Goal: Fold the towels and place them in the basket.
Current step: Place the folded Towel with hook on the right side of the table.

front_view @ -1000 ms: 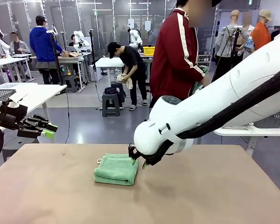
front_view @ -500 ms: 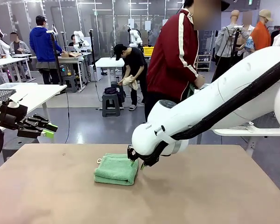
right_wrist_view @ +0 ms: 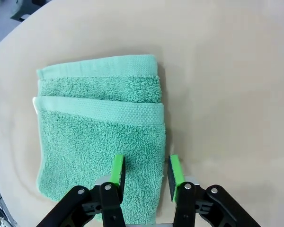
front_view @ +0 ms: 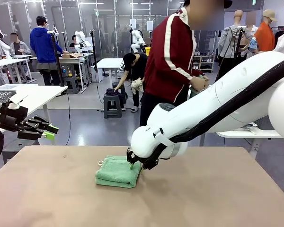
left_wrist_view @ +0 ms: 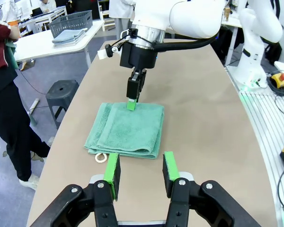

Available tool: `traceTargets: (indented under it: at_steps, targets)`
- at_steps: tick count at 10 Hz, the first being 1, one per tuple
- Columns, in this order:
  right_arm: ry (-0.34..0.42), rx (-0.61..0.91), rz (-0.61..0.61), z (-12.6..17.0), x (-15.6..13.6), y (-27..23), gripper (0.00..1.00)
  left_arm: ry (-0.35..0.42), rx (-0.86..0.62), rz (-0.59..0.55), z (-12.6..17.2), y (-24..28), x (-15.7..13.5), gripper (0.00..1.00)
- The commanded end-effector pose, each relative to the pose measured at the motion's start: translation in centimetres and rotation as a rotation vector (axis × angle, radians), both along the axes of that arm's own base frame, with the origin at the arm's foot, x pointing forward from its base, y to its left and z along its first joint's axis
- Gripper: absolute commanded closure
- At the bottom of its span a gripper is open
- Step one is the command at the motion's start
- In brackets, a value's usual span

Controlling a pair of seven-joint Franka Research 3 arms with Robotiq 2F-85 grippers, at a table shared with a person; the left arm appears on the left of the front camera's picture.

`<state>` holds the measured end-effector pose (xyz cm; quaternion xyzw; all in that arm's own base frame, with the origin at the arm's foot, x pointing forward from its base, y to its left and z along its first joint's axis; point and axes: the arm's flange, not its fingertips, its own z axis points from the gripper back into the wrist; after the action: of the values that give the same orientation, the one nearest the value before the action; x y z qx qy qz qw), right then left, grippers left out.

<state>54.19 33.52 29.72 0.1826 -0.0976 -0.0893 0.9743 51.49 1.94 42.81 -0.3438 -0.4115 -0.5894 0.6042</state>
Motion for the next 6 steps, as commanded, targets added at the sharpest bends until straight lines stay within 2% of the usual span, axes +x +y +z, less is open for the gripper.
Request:
traceTargets:
  at_steps: [1, 2, 3, 6]
  targets:
    - [-0.014, 0.013, 0.003, -0.46, 0.59, 0.23, 0.52, -0.003, -0.009, 0.005, 0.19, -0.04, -0.21, 0.52]
    - [-0.014, 0.007, 0.007, -0.56, 0.60, 0.28, 0.52, -0.003, -0.009, 0.005, 0.19, -0.04, -0.21, 0.52]
    - [-0.007, 0.003, 0.019, -0.49, 0.62, 0.27, 0.60, -0.003, -0.009, 0.005, 0.19, -0.04, -0.21, 0.52]
    - [-0.018, 0.013, 0.022, -0.36, 0.45, 0.37, 0.92, -0.003, -0.009, 0.005, 0.19, -0.04, -0.21, 0.52]
